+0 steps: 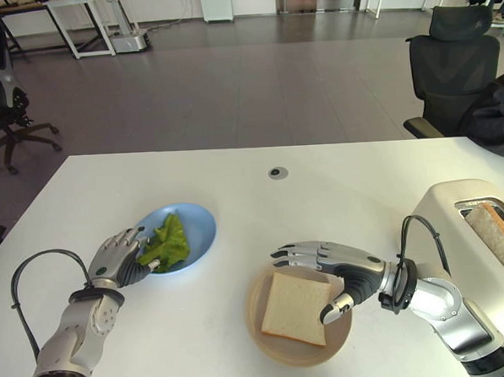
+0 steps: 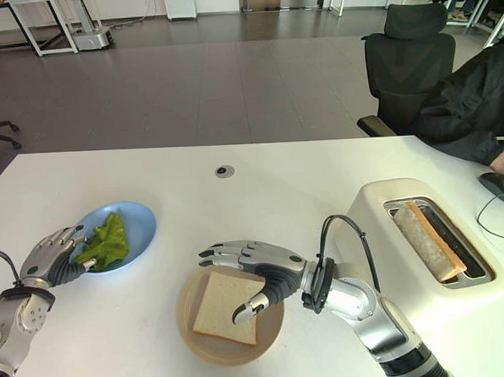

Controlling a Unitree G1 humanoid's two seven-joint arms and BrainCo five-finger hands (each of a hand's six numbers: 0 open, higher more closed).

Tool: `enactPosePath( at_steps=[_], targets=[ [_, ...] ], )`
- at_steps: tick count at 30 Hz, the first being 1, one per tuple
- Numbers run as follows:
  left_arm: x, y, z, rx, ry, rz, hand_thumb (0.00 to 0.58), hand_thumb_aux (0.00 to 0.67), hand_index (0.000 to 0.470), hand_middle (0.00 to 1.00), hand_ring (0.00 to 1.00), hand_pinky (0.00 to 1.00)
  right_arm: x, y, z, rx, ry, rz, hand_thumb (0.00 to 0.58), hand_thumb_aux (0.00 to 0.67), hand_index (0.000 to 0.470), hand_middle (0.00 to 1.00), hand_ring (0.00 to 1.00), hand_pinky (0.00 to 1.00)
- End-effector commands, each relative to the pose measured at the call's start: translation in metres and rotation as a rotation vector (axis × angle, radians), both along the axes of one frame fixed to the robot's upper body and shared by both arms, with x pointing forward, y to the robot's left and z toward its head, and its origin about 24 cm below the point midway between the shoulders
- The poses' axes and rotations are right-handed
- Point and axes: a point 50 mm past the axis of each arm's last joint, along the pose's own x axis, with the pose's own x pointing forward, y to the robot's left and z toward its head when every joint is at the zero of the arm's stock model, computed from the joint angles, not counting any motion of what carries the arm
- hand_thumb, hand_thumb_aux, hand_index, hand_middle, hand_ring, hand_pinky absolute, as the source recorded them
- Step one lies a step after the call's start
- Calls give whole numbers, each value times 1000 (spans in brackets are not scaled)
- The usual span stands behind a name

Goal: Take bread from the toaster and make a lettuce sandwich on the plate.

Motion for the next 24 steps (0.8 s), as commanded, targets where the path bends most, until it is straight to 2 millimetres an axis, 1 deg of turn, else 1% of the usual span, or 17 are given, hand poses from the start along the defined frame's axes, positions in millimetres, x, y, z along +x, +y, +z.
enactPosePath(
  at_steps=[1,2,4,5,6,8,9,10,11,14,17,21,24],
  targets=[
    [0,-5,-13,-47,70,0,438,339,238,0,0,0,-2,-2,-3,0,20,-9,0,0,0,0,0,0],
    [-2,-5,-16,-58,85,1,415,313,219,0,0,0,-2,-3,-2,0,20,-10,0,0,0,0,0,0],
    [-6,-4,-21,-81,121,8,395,292,205,0,0,0,-2,-3,-3,0,21,-9,0,0,0,0,0,0],
    [-8,-3,-23,-90,135,15,343,242,170,0,0,0,-2,-3,-3,-1,22,-7,0,0,0,0,0,0],
    [-9,-1,-24,-93,151,24,337,236,166,0,0,0,-3,-3,-3,-1,23,-4,0,0,0,0,0,0],
    [-11,2,-26,-89,174,40,441,342,240,0,0,0,-3,-2,-2,-1,22,0,0,0,0,0,0,0],
    [-12,3,-26,-87,178,44,482,394,276,0,0,0,-3,-2,-2,0,21,1,0,0,0,0,0,0],
    [-11,2,-25,-86,177,40,568,573,402,0,0,0,-3,-2,-2,1,19,-1,0,0,0,0,0,0],
    [-10,1,-24,-87,171,32,580,670,470,0,0,0,-3,-2,-1,2,17,-4,0,0,0,0,0,0],
    [-5,-3,-15,-95,110,1,580,670,470,0,0,0,-2,-3,-1,6,12,-11,0,0,0,0,0,0],
    [0,-6,-2,-104,19,-26,580,670,470,0,0,0,-2,-3,0,8,7,-14,0,0,0,0,0,0],
    [1,-8,11,-111,-64,-50,580,670,470,0,0,0,-1,-3,0,11,5,-16,0,0,0,0,0,0],
    [-2,-11,23,-179,-126,-83,580,670,470,0,0,0,1,-3,1,18,3,-25,0,0,0,0,0,0]
  ],
)
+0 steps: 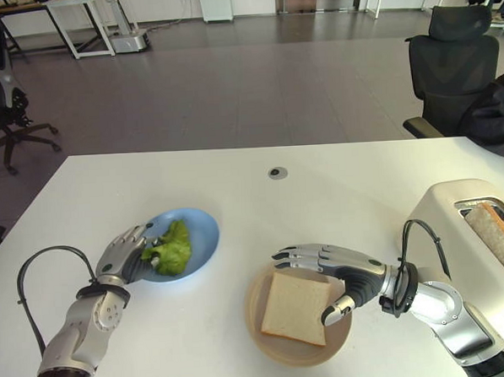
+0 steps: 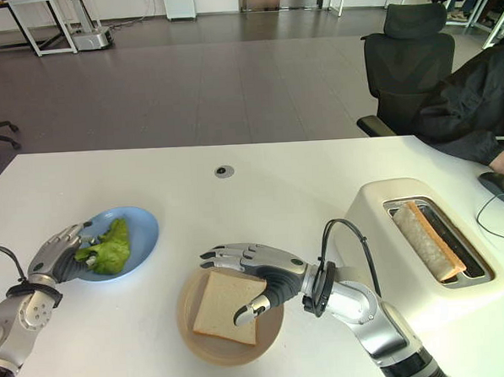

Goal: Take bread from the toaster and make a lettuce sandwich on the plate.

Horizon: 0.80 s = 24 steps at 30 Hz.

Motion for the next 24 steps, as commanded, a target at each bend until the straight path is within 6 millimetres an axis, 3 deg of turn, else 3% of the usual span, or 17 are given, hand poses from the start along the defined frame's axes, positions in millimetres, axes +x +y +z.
enactPosePath(
  at_steps=[1,4,9,12,19,24],
  targets=[
    [-5,-2,18,-83,-76,-44,580,670,470,0,0,0,4,-3,3,15,-13,-26,0,0,0,0,0,0],
    [-10,-17,30,-152,-106,-137,580,670,470,0,0,0,13,-9,7,49,-23,-83,0,0,0,0,0,0],
    [-25,-89,23,-316,28,-448,580,670,470,0,0,0,28,-28,9,61,-32,-195,0,0,0,0,0,0],
    [-37,-112,19,-383,111,-561,580,670,470,0,0,0,31,-35,8,52,-32,-216,0,0,0,0,0,0],
    [-62,-153,6,-454,278,-740,580,670,470,0,0,0,33,-38,3,37,-20,-225,0,0,0,0,0,0],
    [-66,-163,-2,-437,326,-772,580,670,470,0,0,0,34,-37,2,31,-21,-213,0,0,0,0,0,0]
  ],
)
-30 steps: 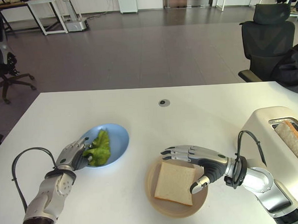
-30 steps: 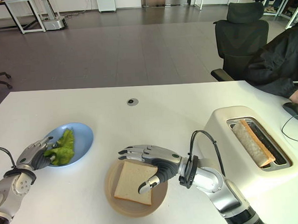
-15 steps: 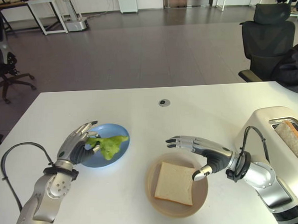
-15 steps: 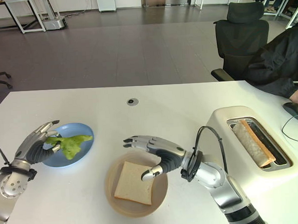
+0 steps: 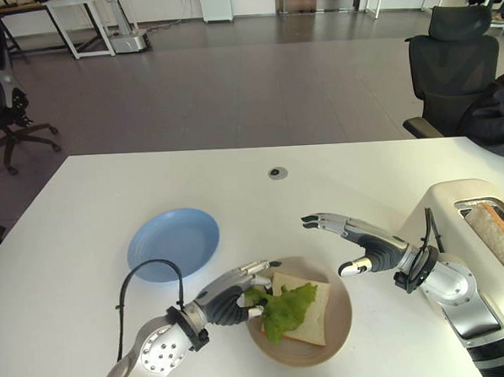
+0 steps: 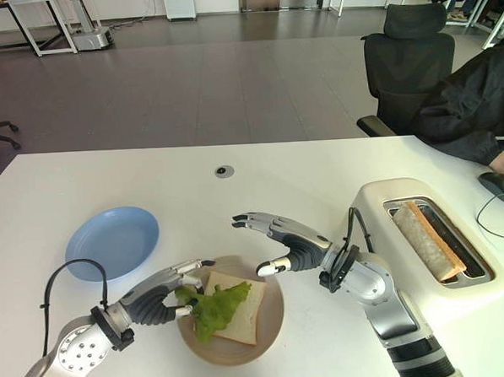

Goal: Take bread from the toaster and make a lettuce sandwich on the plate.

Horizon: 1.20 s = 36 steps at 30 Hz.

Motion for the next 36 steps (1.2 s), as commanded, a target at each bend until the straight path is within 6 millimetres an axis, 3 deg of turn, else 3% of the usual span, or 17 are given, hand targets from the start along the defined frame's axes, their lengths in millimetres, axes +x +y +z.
enactPosePath(
  at_steps=[1,6,9,11,13,16,20,26,28,29,33,34,36],
  targets=[
    [-4,-5,-5,23,27,-21,580,670,470,0,0,0,2,1,1,-20,-6,13,0,0,0,0,0,0],
    [-2,-3,-13,93,25,-2,580,670,470,0,0,0,0,4,0,-23,-4,27,0,0,0,0,0,0],
    [2,0,-12,100,-1,35,566,568,398,0,0,0,-1,5,-1,-25,1,38,0,0,0,0,0,0],
    [6,2,-9,95,-22,59,564,560,393,0,0,0,-2,6,-1,-26,3,43,0,0,0,0,0,0],
    [7,2,-8,93,-27,64,503,426,299,0,0,0,-3,7,-2,-26,4,46,0,0,0,0,0,0],
    [7,2,-8,90,-29,68,462,368,258,0,0,0,-4,7,-2,-29,7,52,0,0,0,0,0,0],
    [7,3,-5,85,-38,78,508,434,304,0,0,0,-6,8,-3,-36,11,62,0,0,0,0,0,0],
    [10,9,2,72,-63,120,484,397,278,0,0,0,-11,6,-3,-44,22,74,0,0,0,0,0,0],
    [11,9,6,39,-80,131,438,339,238,0,0,0,-17,2,-1,-39,23,71,0,0,0,0,0,0],
    [10,7,9,6,-91,126,387,284,199,0,0,0,-22,-2,1,-27,33,58,0,0,0,0,0,0],
    [6,-2,23,-191,-131,142,92,55,39,0,0,0,-45,-19,10,119,94,10,0,0,0,0,0,0],
    [4,-5,28,-259,-143,140,104,63,44,0,0,0,-50,-22,19,169,88,12,0,0,0,0,0,0],
    [1,-11,35,-385,-154,131,0,0,0,0,0,0,-59,-29,41,272,54,35,0,0,0,0,0,0]
  ],
)
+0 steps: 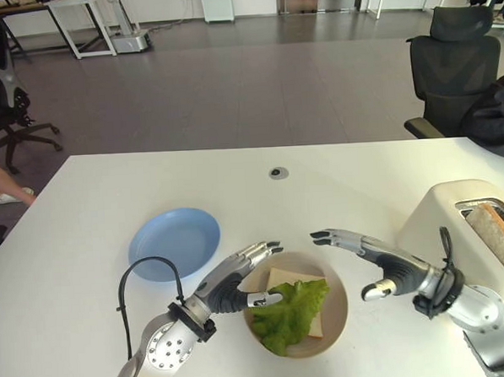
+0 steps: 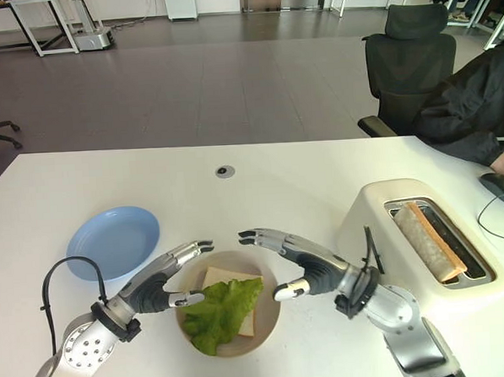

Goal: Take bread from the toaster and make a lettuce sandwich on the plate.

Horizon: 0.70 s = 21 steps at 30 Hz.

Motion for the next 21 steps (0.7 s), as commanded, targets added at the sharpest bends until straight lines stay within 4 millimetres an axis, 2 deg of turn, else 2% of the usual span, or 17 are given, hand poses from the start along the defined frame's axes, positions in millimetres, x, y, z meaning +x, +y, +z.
enactPosePath(
  at_steps=[1,4,8,11,15,17,21],
  targets=[
    [-4,-9,11,-192,-31,-16,0,0,0,0,0,0,-15,-15,46,164,-83,24,0,0,0,0,0,0],
    [1,-19,8,-237,-36,-28,0,0,0,0,0,0,-28,-35,85,216,-177,-3,0,0,0,0,0,0],
    [4,-22,8,-271,-48,-24,0,0,0,0,0,0,-46,-70,110,222,-220,-111,0,0,0,0,0,0],
    [9,-23,11,-294,-64,-16,0,0,0,0,0,0,-50,-97,120,100,-262,-277,0,0,0,0,0,0],
    [17,-21,14,-315,-98,15,0,0,0,0,0,0,-41,-146,110,-209,-280,-609,0,0,0,0,0,0],
    [21,-18,15,-336,-117,40,0,0,0,0,0,0,-40,-165,97,-354,-257,-737,0,0,0,0,0,0],
    [25,-9,13,-351,-138,104,0,0,0,0,0,0,-31,-177,57,-480,-144,-769,0,0,0,0,0,0]
  ],
)
